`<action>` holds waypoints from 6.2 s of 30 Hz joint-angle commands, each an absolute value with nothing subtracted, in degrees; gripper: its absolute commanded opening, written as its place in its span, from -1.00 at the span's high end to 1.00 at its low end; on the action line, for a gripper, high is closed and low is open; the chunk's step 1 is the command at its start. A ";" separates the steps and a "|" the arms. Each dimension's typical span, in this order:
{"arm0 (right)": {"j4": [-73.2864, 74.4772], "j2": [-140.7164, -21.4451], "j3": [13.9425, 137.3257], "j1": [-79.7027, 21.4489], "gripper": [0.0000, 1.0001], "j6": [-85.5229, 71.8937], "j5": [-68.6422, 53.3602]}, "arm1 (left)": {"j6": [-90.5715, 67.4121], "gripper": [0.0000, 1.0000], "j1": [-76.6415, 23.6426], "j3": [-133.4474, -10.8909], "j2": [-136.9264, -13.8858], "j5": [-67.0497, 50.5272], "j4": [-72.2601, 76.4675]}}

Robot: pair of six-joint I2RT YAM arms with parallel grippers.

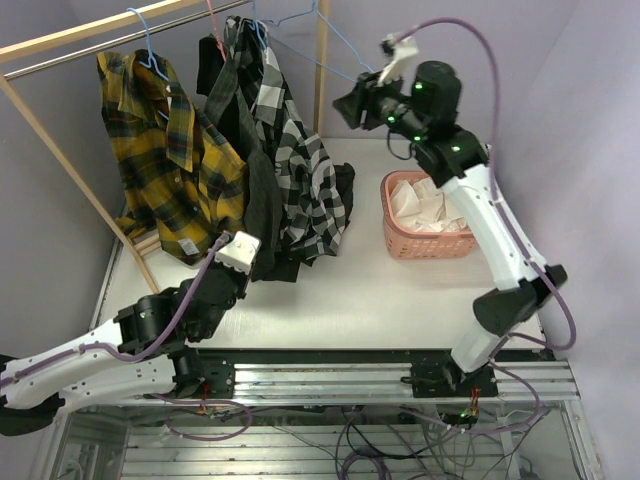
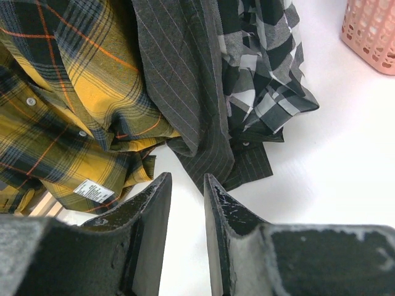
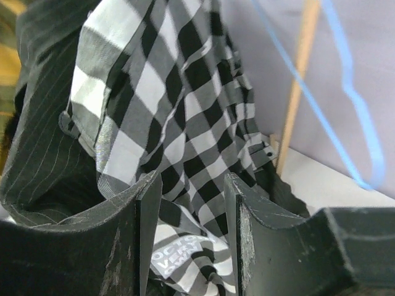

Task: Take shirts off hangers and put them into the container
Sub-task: Pick up the hanger from the clothesline, then remove the shirt from the hanger.

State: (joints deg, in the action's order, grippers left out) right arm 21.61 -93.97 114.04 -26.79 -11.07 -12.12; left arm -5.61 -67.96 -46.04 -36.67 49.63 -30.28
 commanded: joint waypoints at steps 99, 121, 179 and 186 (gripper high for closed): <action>16.84 -98.90 136.25 -29.19 1.00 -0.32 -10.90 | -9.16 -0.54 -67.50 -60.03 -35.02 41.93 -22.41; 26.44 -62.56 103.09 -29.10 1.00 -2.23 -8.67 | 1.78 -0.53 -67.50 -71.22 -45.73 37.41 -17.60; 24.59 -49.10 89.43 -30.92 1.00 -3.51 -11.72 | -8.09 -0.68 -17.14 -83.18 -66.98 -38.57 -1.41; 23.57 -44.95 88.66 -31.52 1.00 -6.93 -17.95 | -7.33 -0.67 -17.14 -84.11 -67.53 -37.81 -0.43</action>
